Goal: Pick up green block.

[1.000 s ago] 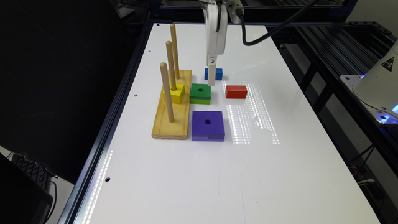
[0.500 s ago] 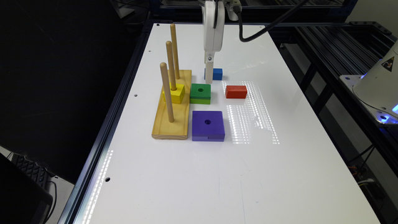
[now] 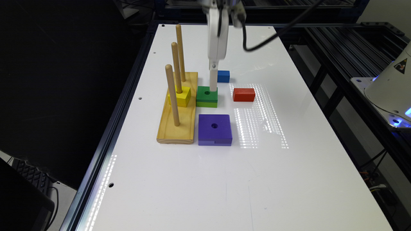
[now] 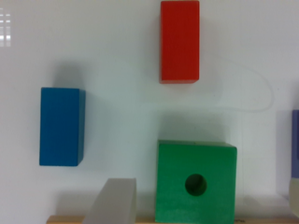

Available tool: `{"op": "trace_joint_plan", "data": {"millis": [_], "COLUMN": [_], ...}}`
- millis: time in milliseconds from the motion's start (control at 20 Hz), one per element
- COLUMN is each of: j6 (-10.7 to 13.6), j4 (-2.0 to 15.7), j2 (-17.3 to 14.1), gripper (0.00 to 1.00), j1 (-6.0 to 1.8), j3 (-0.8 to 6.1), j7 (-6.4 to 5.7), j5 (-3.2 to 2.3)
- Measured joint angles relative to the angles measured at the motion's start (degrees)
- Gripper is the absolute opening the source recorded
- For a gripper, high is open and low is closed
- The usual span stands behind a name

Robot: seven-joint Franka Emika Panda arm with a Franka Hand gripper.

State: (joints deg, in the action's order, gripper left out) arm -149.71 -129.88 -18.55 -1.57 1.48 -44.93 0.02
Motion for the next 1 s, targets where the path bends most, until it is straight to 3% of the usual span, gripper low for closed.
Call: {"op": "trace_joint_plan", "data": {"millis": [200,600,800,1000], "j6": [-0.3,-0.3,-0.3,-0.3], "j4": [1.09,1.22,1.22,1.22], "j2": [-0.9,-0.9,-0.9,-0.9], "gripper": [1.00,1.00,1.00,1.00], "j1": [-0.76,-0.82,-0.51,-0.50], "j3": [-0.14,-0.05,1.30,1.56], "j7": [0.54,0.55,-0.36,-0.38], "j5": [-0.01,0.00,0.00,0.00]}}
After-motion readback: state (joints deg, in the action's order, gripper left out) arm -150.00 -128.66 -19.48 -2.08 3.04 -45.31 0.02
